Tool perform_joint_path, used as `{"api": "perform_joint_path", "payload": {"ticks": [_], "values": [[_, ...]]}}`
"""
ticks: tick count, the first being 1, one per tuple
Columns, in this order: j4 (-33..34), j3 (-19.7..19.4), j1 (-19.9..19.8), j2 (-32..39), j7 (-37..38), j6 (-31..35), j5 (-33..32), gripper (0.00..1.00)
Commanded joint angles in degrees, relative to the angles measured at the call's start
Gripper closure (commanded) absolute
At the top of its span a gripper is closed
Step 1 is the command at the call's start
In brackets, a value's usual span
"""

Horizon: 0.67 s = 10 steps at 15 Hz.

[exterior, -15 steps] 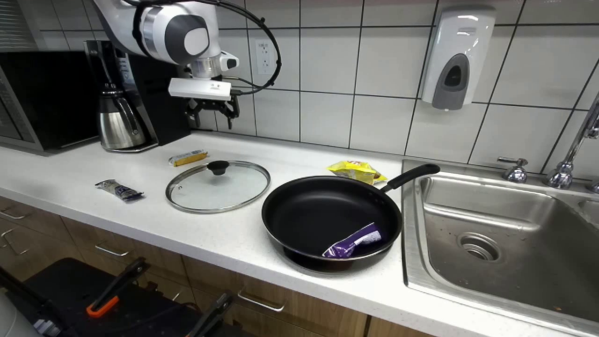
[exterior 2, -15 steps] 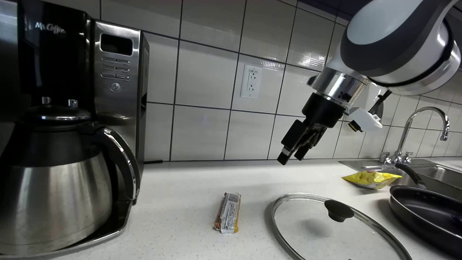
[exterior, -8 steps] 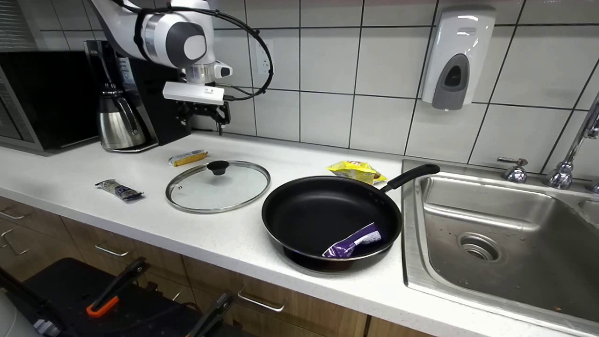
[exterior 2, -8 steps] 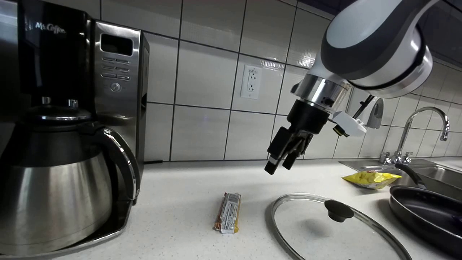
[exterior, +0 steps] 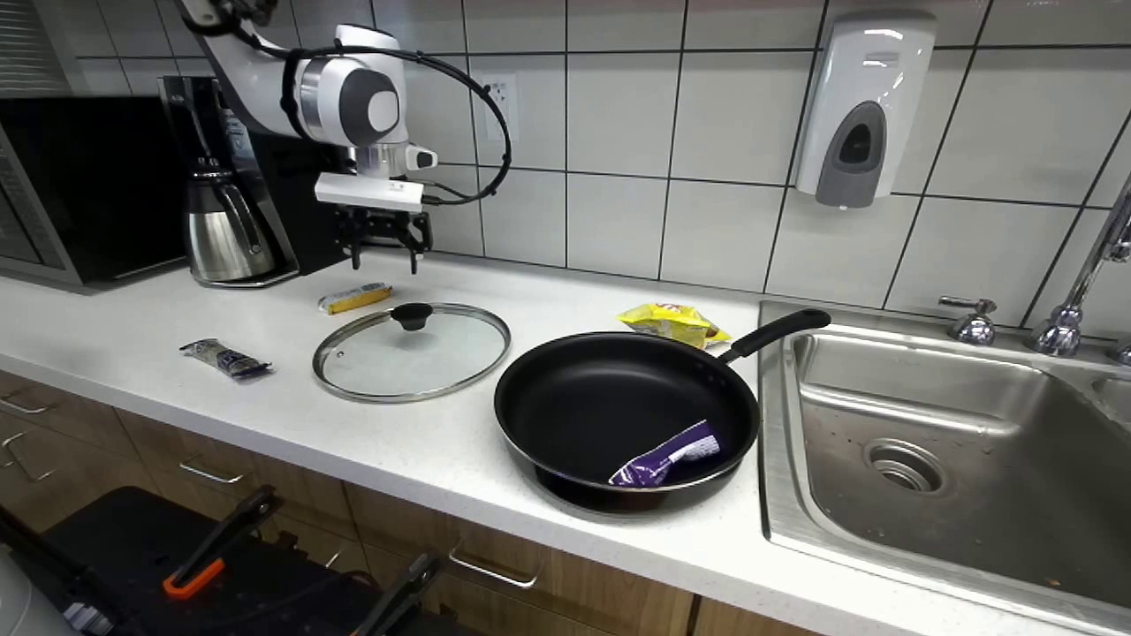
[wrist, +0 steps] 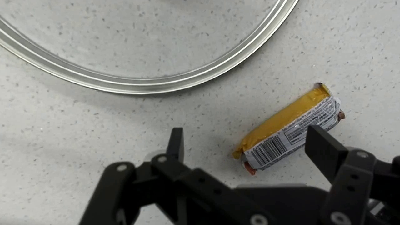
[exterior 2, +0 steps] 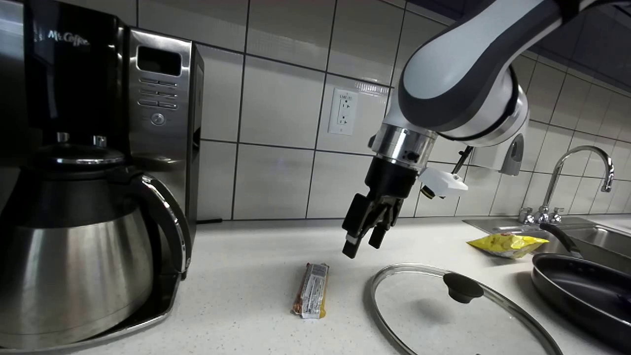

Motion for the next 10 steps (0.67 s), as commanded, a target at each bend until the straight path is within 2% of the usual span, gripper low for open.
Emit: {"api": "perform_joint_path", "payload": {"ticks": [1,4,5,10], "values": [[6.77,-0.46,1.56,3.96,3.44,-5.23,-2.88,0.00],[7.03,0.43,1.39,4.53,0.41,-2.00,-3.49,0.00],[5.34,0.46,1.05,3.80,1.56,-2.06,-2.59,0.00],[5.96,0.51,1.26,4.08,1.40,-2.00,-2.98,0.00]]}}
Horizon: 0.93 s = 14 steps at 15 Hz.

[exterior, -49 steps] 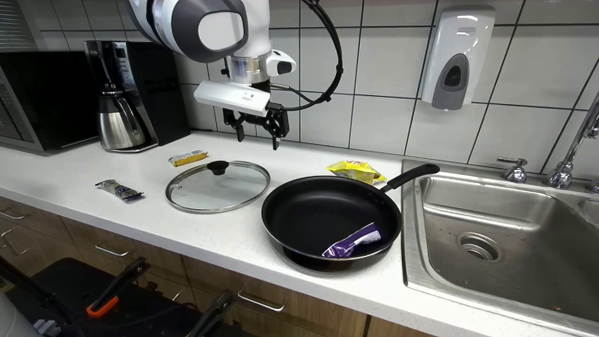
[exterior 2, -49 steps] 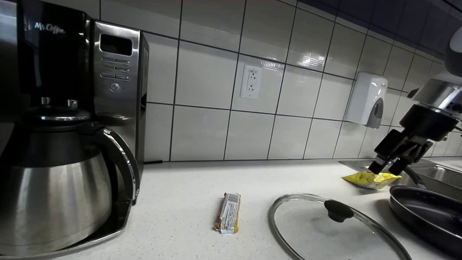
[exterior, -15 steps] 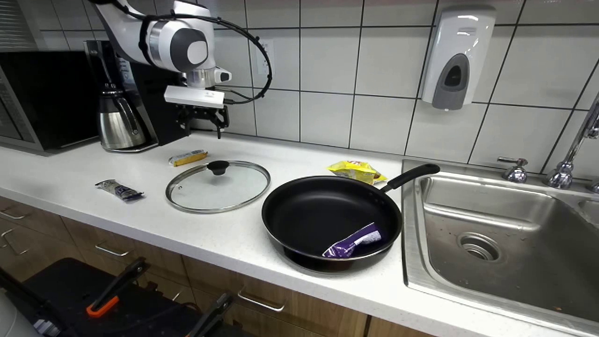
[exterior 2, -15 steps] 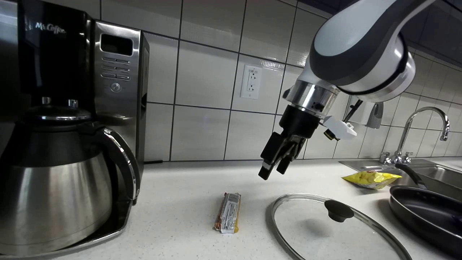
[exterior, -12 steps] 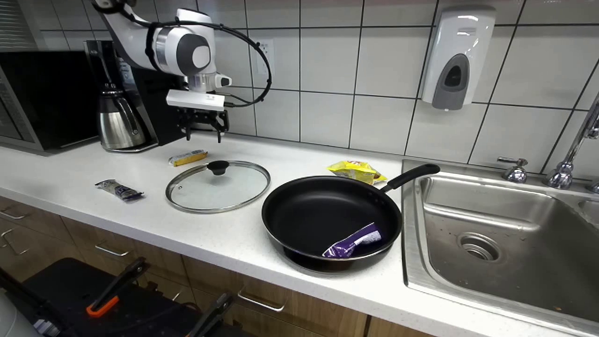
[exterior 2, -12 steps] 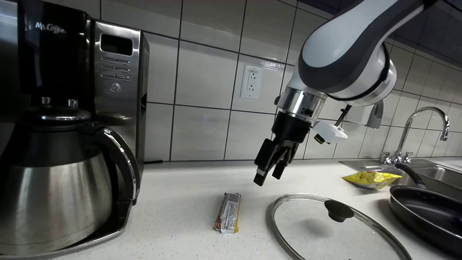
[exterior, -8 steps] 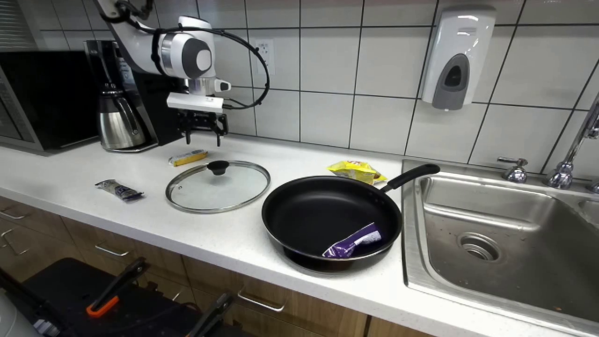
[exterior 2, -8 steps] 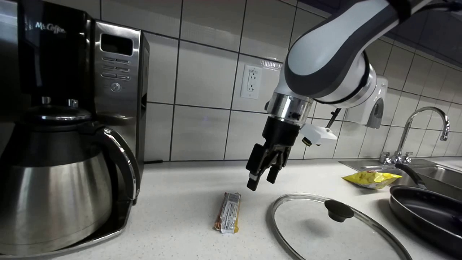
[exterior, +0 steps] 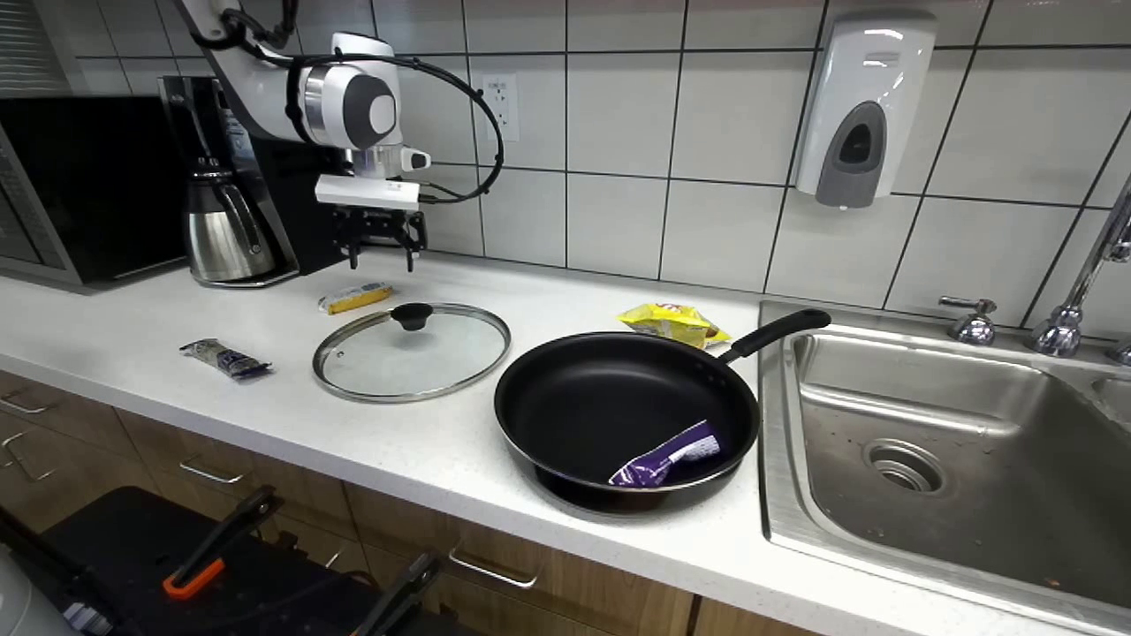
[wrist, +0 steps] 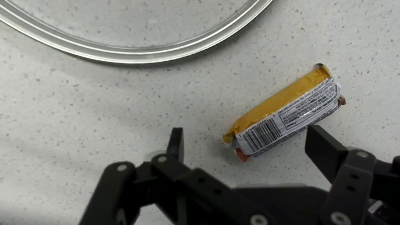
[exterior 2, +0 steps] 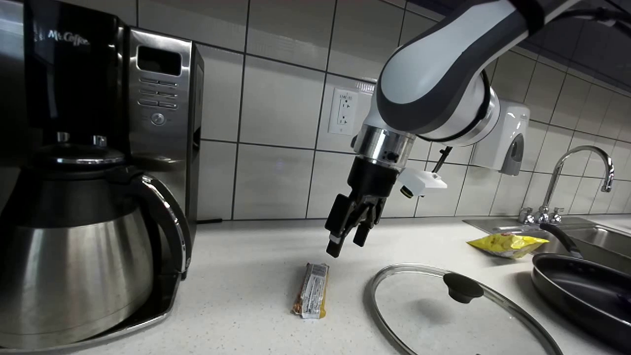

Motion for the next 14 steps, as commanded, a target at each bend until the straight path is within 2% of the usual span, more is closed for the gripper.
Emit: {"api": "perform_joint_path", "payload": {"ticks": [1,4,10,14], "values": [[0.19,0.55,-0.46,0.10,0.38,-0.18,-0.49,0.00],[0.66,0.55,-0.09,0.13,-0.62,-0.86,-1.57,0.00],[3.33,1.28,2.97,1.72,-7.41,-2.26,-11.43,0.00],[4.88,2.69,3.34,3.93,-11.48,-1.58,-13.34,0.00]]}}
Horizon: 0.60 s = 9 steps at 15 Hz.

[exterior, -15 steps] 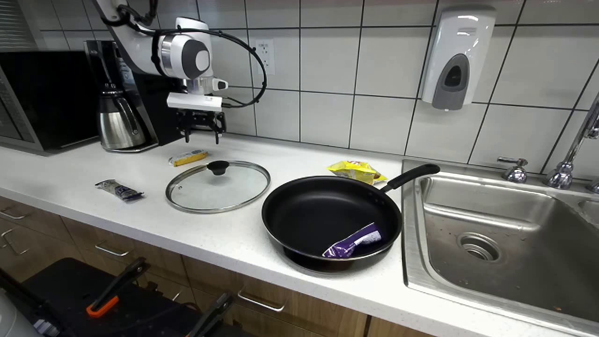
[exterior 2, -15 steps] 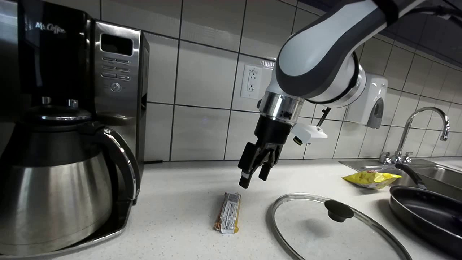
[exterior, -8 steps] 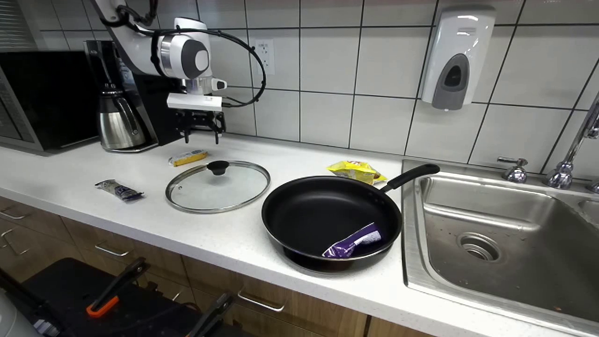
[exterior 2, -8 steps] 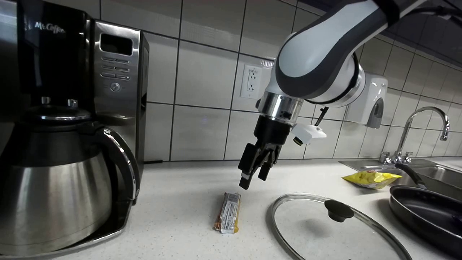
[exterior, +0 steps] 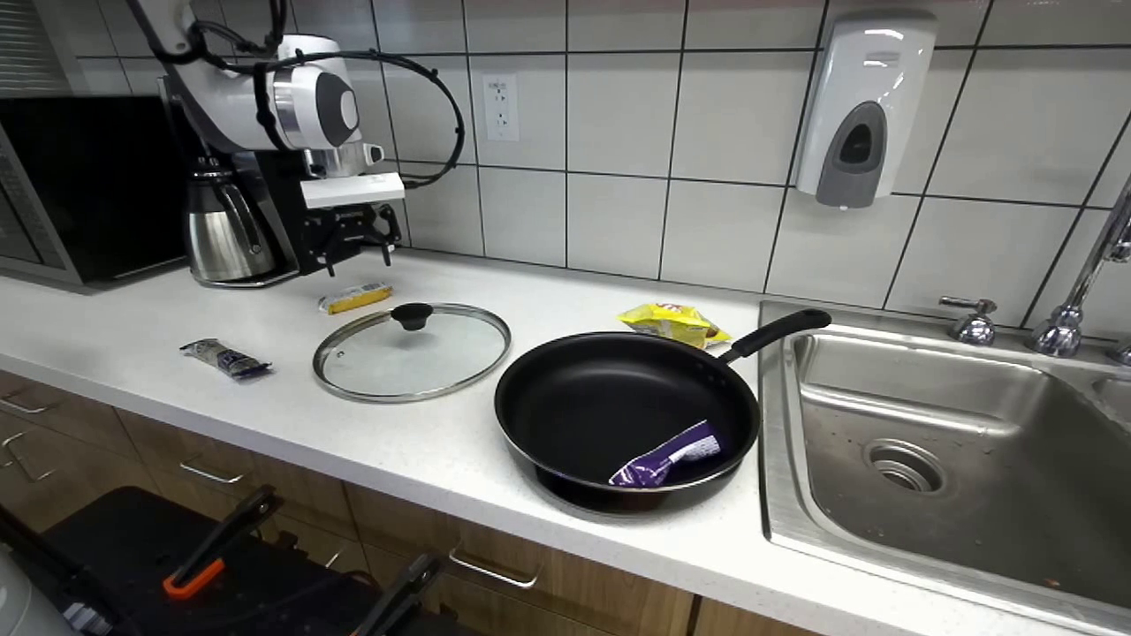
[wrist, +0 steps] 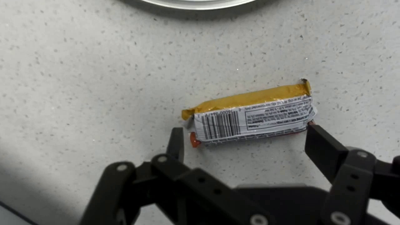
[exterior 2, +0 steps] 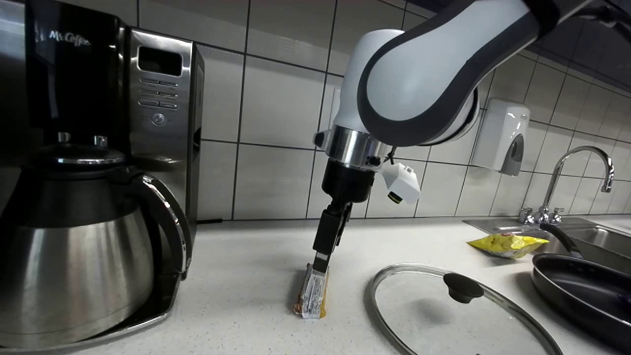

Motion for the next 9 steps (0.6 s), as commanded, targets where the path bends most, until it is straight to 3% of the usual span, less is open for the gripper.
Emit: {"api": "perform_joint_path", "payload": {"ticks": [1,5,9], "values": [[3.69,1.41,-0.59,2.98,-3.12,-1.51,-0.55,0.00],[6.25,1.59,-0.70,5.09,-6.05,-1.81,-1.79,0.00],[7.38,2.97,-1.89,6.63,-16.80,-1.50,-3.59,0.00]]}}
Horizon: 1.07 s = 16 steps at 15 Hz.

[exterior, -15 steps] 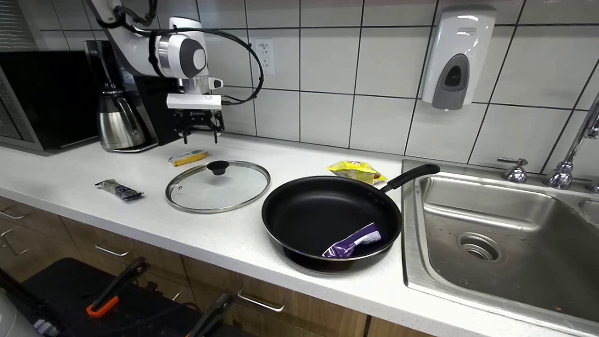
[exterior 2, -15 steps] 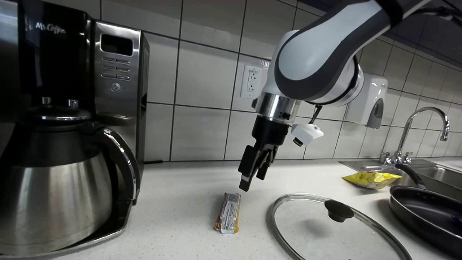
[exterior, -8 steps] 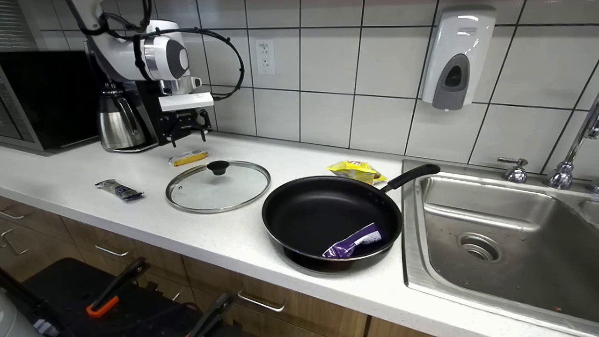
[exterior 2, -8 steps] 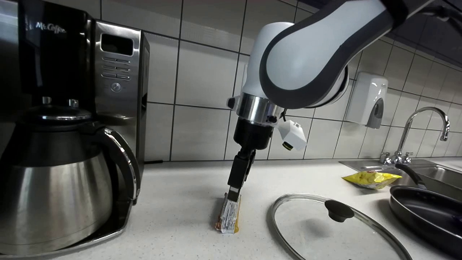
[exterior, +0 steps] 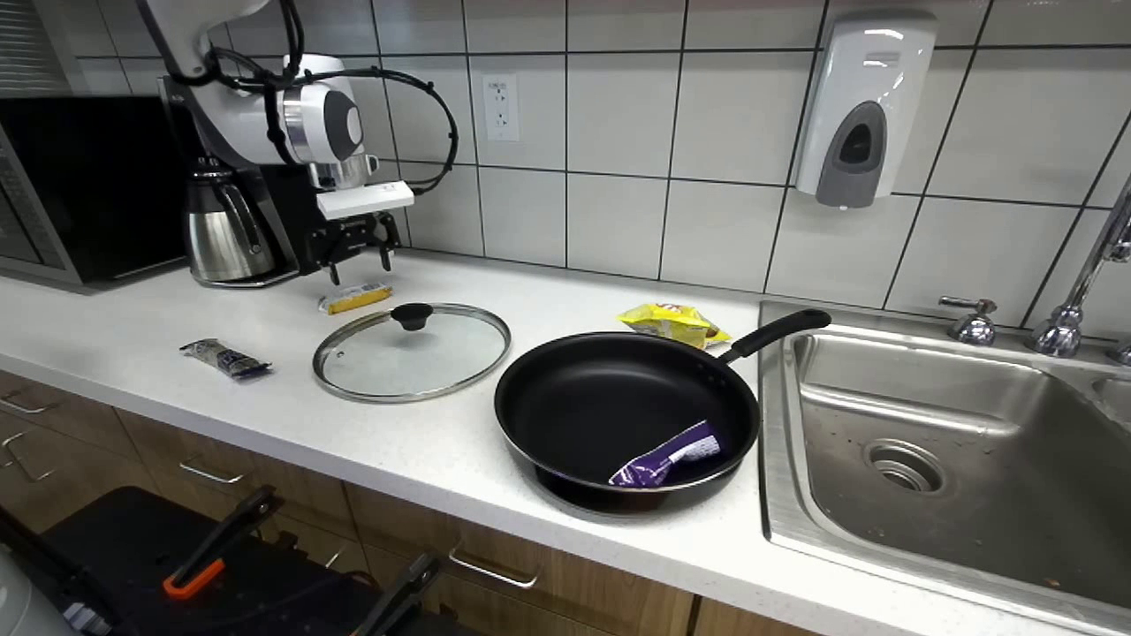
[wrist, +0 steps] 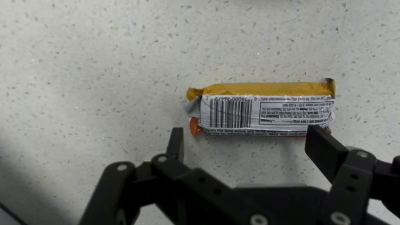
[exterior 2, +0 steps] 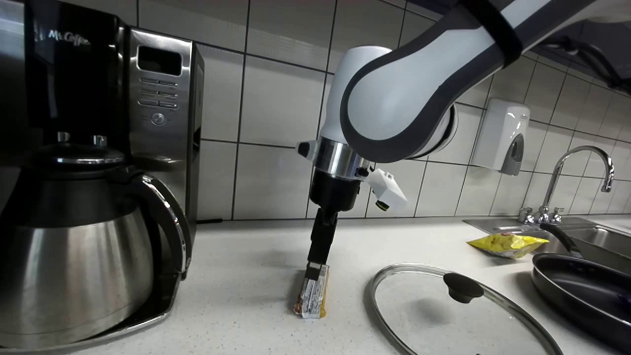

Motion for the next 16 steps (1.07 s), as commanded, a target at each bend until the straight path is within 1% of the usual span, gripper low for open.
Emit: {"api": "perform_joint_path", "payload": {"ticks": [1,7,11,16], "values": [[2.67,2.59,-2.14,1.97,-10.12,-1.49,-1.80,0.00],[1.62,4.57,-2.39,1.66,-26.00,-1.92,-1.34,0.00],[0.44,4.12,-2.90,0.17,-34.28,-2.13,-1.21,0.00],[0.04,4.88,-5.59,0.23,-44.61,-2.19,0.43,0.00]]}}
